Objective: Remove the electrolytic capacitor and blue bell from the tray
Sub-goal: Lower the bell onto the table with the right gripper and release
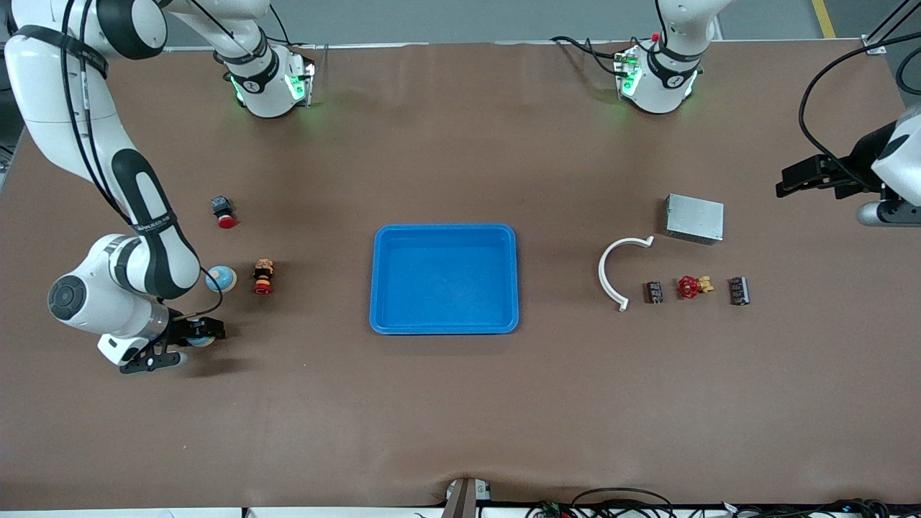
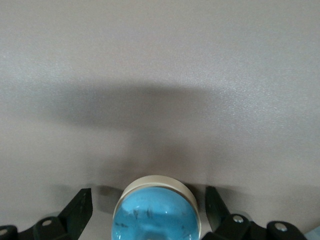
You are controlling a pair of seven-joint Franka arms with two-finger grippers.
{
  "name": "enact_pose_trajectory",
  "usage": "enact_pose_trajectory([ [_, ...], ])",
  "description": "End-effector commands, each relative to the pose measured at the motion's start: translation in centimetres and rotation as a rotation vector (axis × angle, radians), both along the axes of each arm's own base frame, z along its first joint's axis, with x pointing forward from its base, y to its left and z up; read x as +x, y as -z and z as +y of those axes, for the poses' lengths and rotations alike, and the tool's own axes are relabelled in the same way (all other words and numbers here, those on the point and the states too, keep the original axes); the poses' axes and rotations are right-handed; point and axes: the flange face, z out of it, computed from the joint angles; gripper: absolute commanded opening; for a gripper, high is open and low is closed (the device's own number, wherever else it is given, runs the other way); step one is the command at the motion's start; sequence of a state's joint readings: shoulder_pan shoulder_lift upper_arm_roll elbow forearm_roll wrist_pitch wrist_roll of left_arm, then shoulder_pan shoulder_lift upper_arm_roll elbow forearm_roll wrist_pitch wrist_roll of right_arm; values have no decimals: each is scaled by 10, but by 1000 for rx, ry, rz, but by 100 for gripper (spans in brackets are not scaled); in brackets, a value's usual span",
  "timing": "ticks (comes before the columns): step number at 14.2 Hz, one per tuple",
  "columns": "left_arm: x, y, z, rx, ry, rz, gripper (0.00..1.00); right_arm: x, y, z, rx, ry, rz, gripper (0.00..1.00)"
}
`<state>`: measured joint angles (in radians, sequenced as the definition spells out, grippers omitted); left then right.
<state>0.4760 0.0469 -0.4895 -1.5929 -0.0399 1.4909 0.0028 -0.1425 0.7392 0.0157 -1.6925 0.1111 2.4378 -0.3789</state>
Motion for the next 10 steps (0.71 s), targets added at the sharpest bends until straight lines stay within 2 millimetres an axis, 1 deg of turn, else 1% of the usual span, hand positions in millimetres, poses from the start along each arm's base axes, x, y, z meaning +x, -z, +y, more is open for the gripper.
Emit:
enact_pose_trajectory([
  [1, 2, -2, -2, -15, -15, 2, 100, 3, -3, 1, 19, 5, -8, 100],
  [2, 3, 1, -4, -14, -11, 9, 100, 2, -2, 1, 19, 5, -6, 100],
  [6, 4, 5, 0, -6, -24, 16, 100, 2, -2, 4, 23, 5, -7, 100],
  [10, 5, 7, -4, 2, -21, 21, 100, 2, -1, 6, 23, 2, -5, 100],
])
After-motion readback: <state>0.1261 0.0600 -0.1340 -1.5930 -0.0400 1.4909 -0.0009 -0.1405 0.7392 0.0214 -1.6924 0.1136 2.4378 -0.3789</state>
